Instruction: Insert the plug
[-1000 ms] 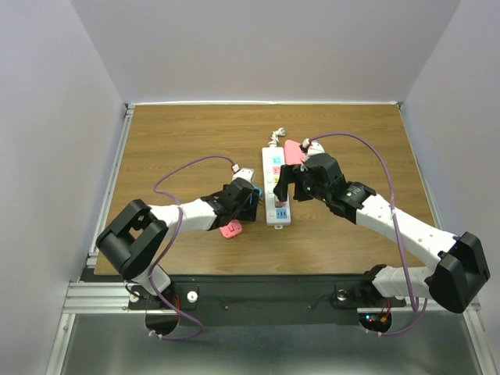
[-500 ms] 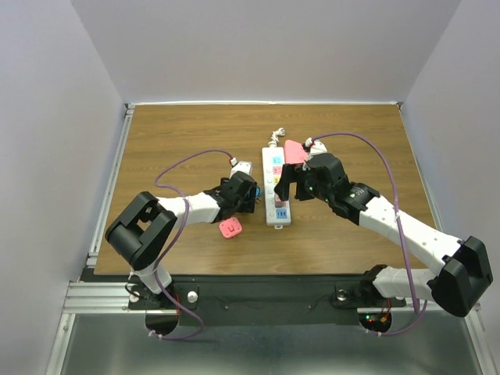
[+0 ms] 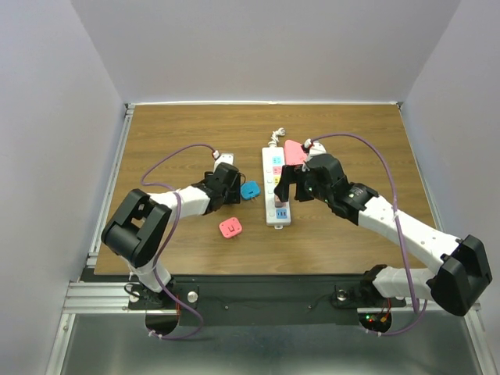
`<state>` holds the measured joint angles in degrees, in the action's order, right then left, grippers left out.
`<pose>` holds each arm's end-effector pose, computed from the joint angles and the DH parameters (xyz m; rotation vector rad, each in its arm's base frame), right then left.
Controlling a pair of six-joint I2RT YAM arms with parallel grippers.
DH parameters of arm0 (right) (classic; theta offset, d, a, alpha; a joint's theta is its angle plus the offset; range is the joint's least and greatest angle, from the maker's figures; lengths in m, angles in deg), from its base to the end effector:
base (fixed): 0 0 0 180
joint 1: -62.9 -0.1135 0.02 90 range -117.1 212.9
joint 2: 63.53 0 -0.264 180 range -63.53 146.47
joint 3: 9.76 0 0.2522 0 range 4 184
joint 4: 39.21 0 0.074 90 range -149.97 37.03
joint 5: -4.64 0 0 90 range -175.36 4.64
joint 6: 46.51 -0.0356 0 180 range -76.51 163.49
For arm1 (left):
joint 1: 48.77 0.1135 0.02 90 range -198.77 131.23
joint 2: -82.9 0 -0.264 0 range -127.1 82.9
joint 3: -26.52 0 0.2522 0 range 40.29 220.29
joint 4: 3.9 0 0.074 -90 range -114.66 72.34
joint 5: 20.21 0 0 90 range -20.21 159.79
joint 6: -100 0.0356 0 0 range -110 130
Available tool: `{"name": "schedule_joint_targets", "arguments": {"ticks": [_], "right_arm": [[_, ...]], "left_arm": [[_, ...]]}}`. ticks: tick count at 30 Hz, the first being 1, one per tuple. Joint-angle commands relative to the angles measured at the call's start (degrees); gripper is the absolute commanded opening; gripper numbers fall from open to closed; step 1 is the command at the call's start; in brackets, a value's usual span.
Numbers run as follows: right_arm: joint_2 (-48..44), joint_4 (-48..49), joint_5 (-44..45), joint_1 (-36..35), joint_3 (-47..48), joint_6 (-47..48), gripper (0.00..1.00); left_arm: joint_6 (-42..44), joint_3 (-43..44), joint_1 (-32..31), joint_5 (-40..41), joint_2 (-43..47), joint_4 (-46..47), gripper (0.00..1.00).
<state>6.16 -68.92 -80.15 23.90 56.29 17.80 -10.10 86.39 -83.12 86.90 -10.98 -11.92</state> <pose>0.2130 0.1683 0.2849 -0.2016 2.1937 0.5504 0.2760 -0.1760 0.1635 0.1305 2.2663 -0.1580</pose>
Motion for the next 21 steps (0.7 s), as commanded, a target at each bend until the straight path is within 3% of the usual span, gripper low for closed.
{"name": "schedule_joint_targets", "arguments": {"ticks": [1, 3, 12, 21], "right_arm": [[-0.1, 2.5, -0.6, 0.3, -0.6, 0.0, 0.98], [-0.1, 2.6, -0.6, 0.3, -0.6, -0.1, 0.98], [-1.0, 2.6, -1.3, 0.4, -0.7, 0.6, 0.98], [-2.8, 2.6, -1.5, 0.7, -1.9, 1.3, 0.98]], "left_arm": [[-2.9, 0.7, -1.9, -6.5, 4.7, 5.1, 0.75], [-4.8, -0.2, -3.0, -9.8, 5.3, 6.7, 0.75], [-8.2, 1.4, -7.4, -10.0, 2.2, 7.4, 0.87], [-6.5, 5.3, -7.7, -3.4, -2.1, 2.7, 0.9]]}}
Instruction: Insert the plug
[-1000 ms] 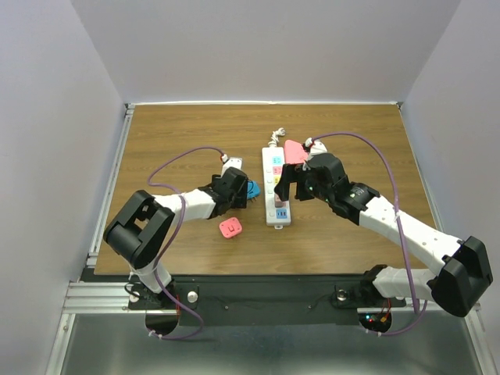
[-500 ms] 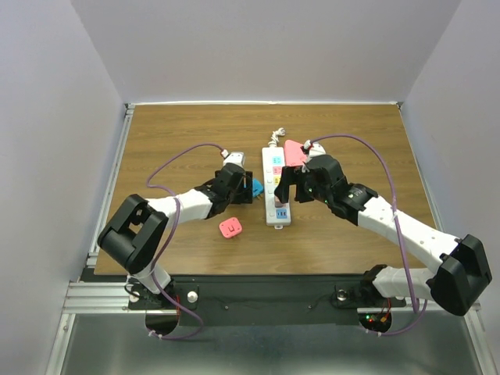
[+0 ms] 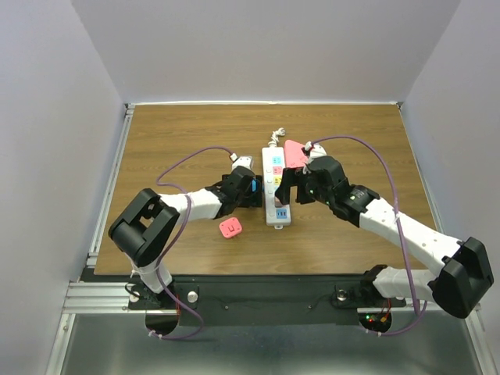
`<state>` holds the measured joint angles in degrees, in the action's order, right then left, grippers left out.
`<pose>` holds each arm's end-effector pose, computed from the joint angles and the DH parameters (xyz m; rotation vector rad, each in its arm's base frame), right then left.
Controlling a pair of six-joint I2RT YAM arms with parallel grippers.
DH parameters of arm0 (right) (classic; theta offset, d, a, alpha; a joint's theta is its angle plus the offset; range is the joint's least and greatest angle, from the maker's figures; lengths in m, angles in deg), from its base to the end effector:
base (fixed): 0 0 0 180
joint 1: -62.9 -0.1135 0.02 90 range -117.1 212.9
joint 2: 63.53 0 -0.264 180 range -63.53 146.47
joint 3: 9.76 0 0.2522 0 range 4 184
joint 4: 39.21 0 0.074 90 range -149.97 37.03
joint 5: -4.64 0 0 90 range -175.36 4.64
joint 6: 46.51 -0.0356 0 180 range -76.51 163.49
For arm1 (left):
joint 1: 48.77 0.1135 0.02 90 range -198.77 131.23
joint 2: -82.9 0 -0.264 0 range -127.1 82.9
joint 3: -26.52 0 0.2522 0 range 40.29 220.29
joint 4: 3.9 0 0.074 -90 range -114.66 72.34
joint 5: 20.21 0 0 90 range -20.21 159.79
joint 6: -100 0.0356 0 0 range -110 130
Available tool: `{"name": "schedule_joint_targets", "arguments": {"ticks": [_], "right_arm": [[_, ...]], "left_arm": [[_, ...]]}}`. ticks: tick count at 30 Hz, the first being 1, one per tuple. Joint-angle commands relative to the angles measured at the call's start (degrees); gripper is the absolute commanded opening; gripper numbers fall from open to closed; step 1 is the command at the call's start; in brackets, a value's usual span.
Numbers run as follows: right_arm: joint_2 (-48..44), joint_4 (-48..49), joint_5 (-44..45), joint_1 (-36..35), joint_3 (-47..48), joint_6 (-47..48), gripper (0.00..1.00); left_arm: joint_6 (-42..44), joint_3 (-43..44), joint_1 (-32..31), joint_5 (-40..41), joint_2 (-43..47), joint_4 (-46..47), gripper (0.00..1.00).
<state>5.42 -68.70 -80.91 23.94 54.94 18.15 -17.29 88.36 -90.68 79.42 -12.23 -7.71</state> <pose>0.2099 0.1662 0.2804 -0.2166 2.2016 0.5565 0.2581 -0.2236 0.1722 0.1926 2.2423 -0.4793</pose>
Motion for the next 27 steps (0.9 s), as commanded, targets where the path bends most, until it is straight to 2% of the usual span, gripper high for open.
{"name": "schedule_joint_targets", "arguments": {"ticks": [1, 14, 27], "right_arm": [[-2.2, 2.4, -0.8, 0.7, -0.7, 1.1, 0.98], [-3.3, 2.4, -1.0, 1.0, -1.4, 1.0, 0.98], [-1.9, 2.5, -1.5, 1.0, -0.3, 0.8, 0.98]], "left_arm": [[1.0, 3.9, 0.0, 5.2, -1.5, -2.0, 0.9], [3.4, 4.4, 1.3, 7.4, -2.3, -5.2, 0.91], [6.5, 1.3, 7.4, 9.4, 1.3, -7.7, 0.91]]}}
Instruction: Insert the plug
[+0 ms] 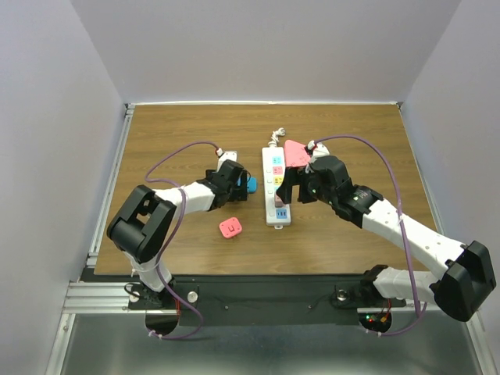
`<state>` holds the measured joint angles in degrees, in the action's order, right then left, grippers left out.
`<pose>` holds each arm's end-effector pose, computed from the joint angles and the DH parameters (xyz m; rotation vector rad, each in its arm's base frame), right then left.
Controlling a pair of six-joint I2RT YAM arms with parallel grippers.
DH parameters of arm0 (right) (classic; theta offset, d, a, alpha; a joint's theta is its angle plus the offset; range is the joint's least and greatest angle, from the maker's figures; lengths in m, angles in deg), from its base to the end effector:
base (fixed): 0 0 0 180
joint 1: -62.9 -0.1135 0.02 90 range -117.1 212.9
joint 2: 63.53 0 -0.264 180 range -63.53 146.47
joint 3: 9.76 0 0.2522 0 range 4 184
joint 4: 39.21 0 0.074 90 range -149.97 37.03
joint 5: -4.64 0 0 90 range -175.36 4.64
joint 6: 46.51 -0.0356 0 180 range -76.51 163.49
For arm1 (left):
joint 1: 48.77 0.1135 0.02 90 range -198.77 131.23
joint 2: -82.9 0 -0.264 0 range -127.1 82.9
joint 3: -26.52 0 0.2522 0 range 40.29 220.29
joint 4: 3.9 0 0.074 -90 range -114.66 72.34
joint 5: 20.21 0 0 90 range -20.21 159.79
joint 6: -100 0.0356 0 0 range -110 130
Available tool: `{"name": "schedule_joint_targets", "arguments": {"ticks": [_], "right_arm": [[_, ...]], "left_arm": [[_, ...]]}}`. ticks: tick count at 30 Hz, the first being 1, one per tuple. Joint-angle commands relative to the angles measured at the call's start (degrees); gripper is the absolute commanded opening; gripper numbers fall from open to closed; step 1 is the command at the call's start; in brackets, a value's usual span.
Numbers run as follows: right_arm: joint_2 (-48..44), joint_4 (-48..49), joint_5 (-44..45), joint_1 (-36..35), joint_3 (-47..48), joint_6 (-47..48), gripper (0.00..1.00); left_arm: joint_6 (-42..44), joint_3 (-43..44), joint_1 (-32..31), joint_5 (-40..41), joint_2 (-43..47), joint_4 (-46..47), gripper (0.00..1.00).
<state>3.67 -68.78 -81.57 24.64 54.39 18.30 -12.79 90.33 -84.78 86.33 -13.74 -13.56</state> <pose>0.2070 0.1603 0.2844 -0.2102 2.1844 0.5697 0.2828 -0.1930 0.1660 0.1175 2.2804 -0.2038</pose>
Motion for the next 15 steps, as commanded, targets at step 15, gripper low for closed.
{"name": "schedule_joint_targets", "arguments": {"ticks": [15], "right_arm": [[1.9, 2.7, -1.5, 0.6, 1.5, 0.4, 0.98]], "left_arm": [[-0.2, -0.9, 0.3, -8.1, 7.6, 6.3, 0.92]]}}
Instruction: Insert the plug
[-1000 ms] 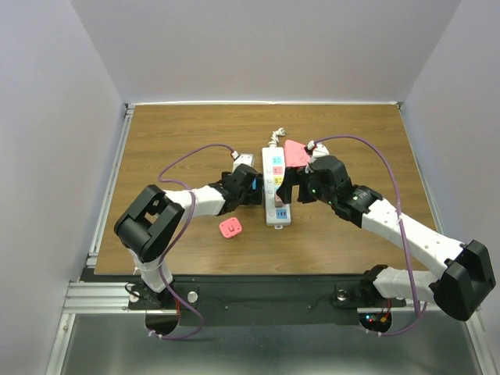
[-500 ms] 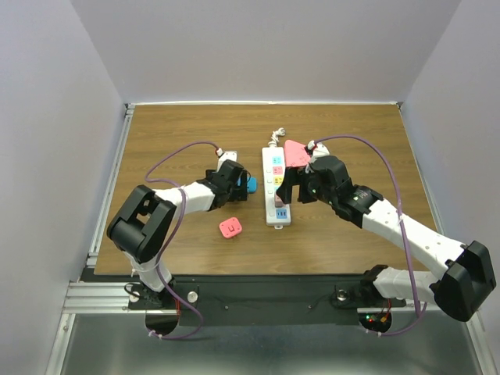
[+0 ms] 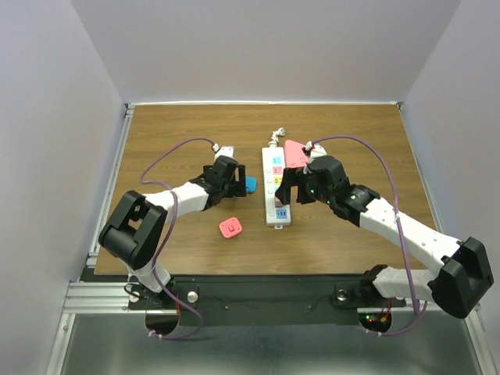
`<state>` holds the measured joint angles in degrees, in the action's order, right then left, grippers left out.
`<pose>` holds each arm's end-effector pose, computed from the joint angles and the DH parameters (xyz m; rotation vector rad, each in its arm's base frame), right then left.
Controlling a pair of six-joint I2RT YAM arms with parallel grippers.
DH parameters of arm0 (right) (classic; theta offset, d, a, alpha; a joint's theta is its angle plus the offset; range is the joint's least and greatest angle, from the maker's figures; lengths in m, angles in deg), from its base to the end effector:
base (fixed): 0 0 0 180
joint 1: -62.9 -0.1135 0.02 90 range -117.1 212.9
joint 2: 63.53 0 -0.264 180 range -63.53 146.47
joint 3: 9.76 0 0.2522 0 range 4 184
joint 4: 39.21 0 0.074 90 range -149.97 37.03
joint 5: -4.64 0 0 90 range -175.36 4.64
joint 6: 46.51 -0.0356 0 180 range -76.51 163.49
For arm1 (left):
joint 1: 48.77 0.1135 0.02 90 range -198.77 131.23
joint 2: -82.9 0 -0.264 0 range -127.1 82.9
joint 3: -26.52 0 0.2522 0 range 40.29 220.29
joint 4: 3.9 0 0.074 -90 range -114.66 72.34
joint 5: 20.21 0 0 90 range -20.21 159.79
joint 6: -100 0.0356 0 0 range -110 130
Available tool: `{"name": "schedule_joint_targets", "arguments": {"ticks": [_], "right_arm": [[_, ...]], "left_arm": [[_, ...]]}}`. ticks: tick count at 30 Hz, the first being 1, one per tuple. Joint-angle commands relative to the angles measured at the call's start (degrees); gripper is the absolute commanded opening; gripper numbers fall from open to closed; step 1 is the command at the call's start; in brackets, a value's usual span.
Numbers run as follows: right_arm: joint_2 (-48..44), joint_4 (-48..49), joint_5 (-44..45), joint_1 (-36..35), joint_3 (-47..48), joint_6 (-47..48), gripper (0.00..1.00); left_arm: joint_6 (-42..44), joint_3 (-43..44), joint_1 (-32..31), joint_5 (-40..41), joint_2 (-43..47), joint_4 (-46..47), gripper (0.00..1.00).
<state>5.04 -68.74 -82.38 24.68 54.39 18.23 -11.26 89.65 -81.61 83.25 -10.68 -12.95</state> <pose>0.2100 0.1630 0.2786 -0.2200 2.2098 0.5726 0.2882 -0.1762 0.1801 0.1022 2.2469 -0.2457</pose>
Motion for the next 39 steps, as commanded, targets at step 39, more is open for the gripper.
{"name": "schedule_joint_targets", "arguments": {"ticks": [39], "right_arm": [[-2.0, 2.6, -2.7, 2.8, 0.6, 0.6, 1.0]], "left_arm": [[3.0, 9.2, -6.6, 3.5, -10.7, 4.4, 0.95]]}}
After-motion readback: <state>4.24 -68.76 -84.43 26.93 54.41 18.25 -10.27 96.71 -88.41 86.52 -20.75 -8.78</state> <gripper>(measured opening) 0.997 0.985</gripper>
